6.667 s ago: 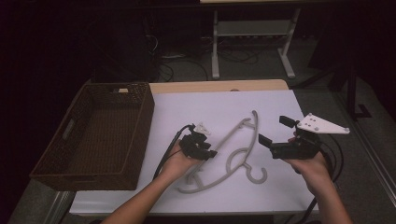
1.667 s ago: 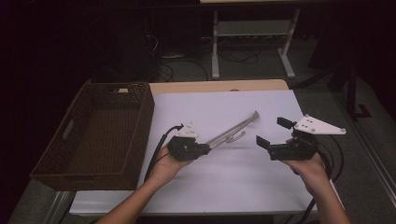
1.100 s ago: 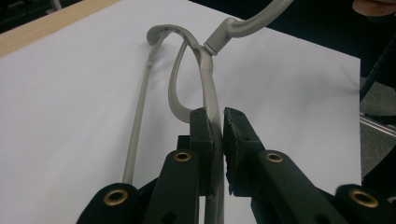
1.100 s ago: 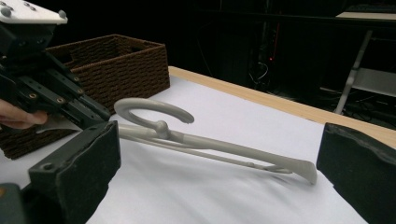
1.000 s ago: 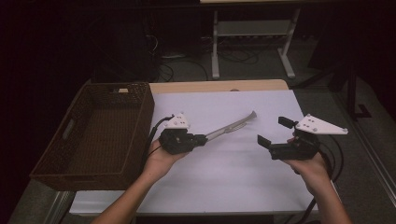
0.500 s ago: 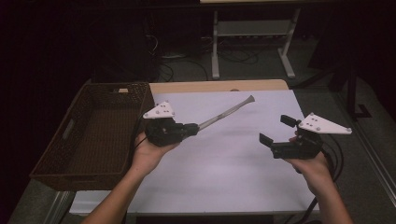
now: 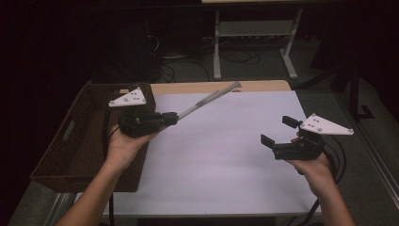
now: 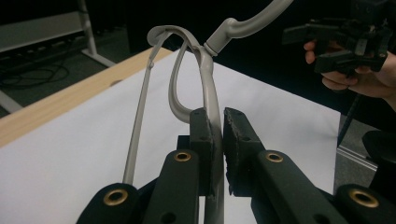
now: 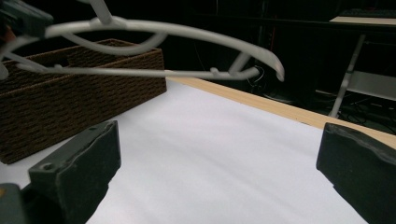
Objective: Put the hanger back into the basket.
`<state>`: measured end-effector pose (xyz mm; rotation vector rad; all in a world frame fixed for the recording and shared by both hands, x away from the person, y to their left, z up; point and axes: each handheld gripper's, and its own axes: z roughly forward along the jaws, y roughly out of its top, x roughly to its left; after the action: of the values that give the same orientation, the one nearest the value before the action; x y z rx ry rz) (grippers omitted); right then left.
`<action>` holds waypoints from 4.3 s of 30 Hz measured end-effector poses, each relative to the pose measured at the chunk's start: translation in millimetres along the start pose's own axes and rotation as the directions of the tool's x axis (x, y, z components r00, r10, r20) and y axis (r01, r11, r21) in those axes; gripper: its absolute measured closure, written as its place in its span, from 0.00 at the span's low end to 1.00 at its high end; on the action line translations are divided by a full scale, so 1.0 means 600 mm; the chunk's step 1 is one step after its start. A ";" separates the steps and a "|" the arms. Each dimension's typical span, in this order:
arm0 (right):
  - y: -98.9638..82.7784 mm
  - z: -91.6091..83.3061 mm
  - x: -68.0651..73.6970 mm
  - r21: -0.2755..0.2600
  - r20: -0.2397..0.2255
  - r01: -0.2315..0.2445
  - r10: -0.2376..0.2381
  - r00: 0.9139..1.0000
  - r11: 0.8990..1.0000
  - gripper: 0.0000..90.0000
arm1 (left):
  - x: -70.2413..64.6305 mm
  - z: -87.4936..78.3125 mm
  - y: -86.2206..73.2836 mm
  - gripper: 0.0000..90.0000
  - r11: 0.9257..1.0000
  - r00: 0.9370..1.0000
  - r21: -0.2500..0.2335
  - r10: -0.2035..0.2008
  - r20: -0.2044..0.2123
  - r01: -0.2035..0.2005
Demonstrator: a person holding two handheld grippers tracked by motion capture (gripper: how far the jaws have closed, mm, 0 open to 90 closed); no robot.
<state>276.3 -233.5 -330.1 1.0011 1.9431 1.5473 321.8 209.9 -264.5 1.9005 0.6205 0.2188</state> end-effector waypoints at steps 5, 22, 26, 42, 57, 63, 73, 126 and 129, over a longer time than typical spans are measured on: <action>0.000 0.001 0.001 0.000 -0.002 -0.003 0.003 1.000 1.000 0.00 | 0.018 -0.045 0.005 0.92 0.999 0.999 -0.034 -0.016 -0.032 0.015; 0.000 0.006 0.004 0.009 -0.004 -0.002 0.002 1.000 1.000 0.00 | 0.072 -0.178 -0.024 0.92 0.996 0.978 -0.066 -0.066 -0.199 0.053; 0.001 0.007 0.005 0.009 -0.004 -0.002 0.002 1.000 1.000 0.00 | 0.085 -0.202 -0.036 0.92 0.995 0.968 -0.072 -0.086 -0.238 0.070; 0.001 0.008 0.005 0.007 -0.002 0.006 -0.006 1.000 1.000 0.00 | 0.118 -0.270 -0.087 0.92 0.989 0.933 -0.068 -0.143 -0.332 0.128; 0.000 0.011 0.006 0.016 0.001 0.004 -0.004 1.000 1.000 0.00 | 0.124 -0.310 -0.128 0.92 0.985 0.921 -0.020 -0.169 -0.351 0.173; -0.001 0.014 0.006 0.017 0.001 0.002 -0.002 1.000 1.000 0.00 | 0.133 -0.309 -0.142 0.92 0.980 0.917 0.013 -0.183 -0.354 0.200; -0.001 0.015 0.004 0.017 0.004 -0.001 0.000 1.000 1.000 0.00 | 0.172 -0.290 -0.170 0.92 0.969 0.919 0.072 -0.200 -0.339 0.237; 0.025 0.019 0.014 -0.013 -0.032 0.036 -0.036 0.999 0.999 0.00 | 0.033 -0.100 -0.100 0.00 0.972 0.987 -0.235 -0.041 -0.158 0.003; 0.026 0.019 0.014 -0.015 -0.031 0.038 -0.038 0.999 0.999 0.00 | 0.030 -0.093 -0.101 0.00 0.971 0.988 -0.237 -0.038 -0.152 0.001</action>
<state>283.1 -218.4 -317.4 0.9343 1.9582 1.5620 294.0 281.9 -298.5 1.6569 0.6858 0.4144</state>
